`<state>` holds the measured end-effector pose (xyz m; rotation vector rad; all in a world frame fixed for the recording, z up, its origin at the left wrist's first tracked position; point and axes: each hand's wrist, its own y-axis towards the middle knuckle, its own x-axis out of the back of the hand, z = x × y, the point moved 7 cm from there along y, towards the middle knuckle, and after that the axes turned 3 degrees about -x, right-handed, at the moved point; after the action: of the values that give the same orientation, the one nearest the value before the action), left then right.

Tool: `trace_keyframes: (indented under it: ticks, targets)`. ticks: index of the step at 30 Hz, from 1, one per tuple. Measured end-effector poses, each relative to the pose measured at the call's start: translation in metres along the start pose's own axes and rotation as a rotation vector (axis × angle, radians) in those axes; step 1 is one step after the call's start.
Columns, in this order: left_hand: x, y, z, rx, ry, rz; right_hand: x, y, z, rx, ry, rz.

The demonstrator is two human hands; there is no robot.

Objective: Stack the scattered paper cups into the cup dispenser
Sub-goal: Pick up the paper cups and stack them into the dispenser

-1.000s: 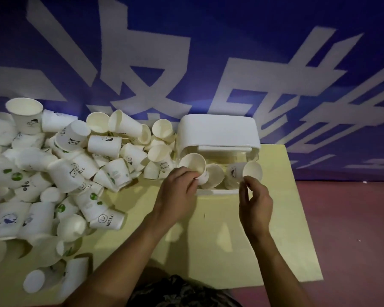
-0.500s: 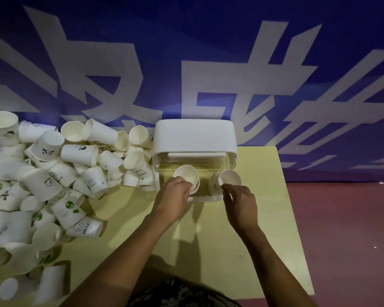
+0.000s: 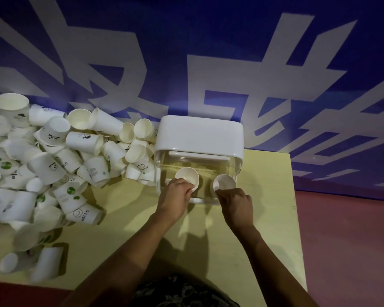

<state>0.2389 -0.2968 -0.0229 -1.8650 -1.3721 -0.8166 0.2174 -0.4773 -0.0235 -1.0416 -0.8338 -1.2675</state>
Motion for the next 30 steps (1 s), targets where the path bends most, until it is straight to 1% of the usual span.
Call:
trace_keyframes:
  ticks: [2,3,5,8,10,11,13,14,15,18,20,22,26,30]
  targets:
    - [0.008,-0.006,0.003,0.03,-0.086,-0.098,-0.001,0.0,0.002,-0.012,-0.006,0.022]
    - [0.014,-0.009,0.005,0.041,-0.134,-0.152,0.002,-0.001,0.003,-0.029,0.031,0.002]
    - [0.031,-0.017,0.015,0.06,-0.182,-0.253,0.013,-0.006,0.008,-0.048,0.132,-0.092]
    - [0.058,-0.03,0.047,0.134,-0.207,-0.362,0.026,-0.014,0.03,0.015,0.224,-0.231]
    - [0.067,-0.04,0.082,0.304,-0.325,-0.397,0.028,-0.016,0.055,0.084,0.298,-0.245]
    - [0.068,-0.047,0.104,0.441,-0.448,-0.404,0.026,-0.016,0.071,0.114,0.326,-0.223]
    - [0.068,-0.061,0.14,0.695,-0.702,-0.429,0.015,-0.014,0.103,0.176,0.339,-0.136]
    - [0.073,-0.066,0.154,0.75,-0.746,-0.461,0.009,-0.012,0.12,0.214,0.321,-0.091]
    - [0.082,-0.069,0.166,0.758,-0.703,-0.493,0.002,-0.01,0.136,0.248,0.297,-0.045]
    - [0.12,-0.071,0.19,0.663,-0.418,-0.566,-0.017,0.003,0.177,0.291,0.244,0.082]
    - [0.139,-0.067,0.203,0.616,-0.26,-0.552,-0.029,0.017,0.198,0.295,0.197,0.154]
    - [0.152,-0.056,0.215,0.541,-0.146,-0.477,-0.04,0.031,0.216,0.296,0.144,0.213]
    - [0.165,-0.037,0.236,0.445,-0.083,-0.367,-0.06,0.057,0.244,0.289,0.026,0.259]
    - [0.162,-0.027,0.253,0.409,-0.091,-0.251,-0.081,0.071,0.255,0.192,-0.023,0.315]
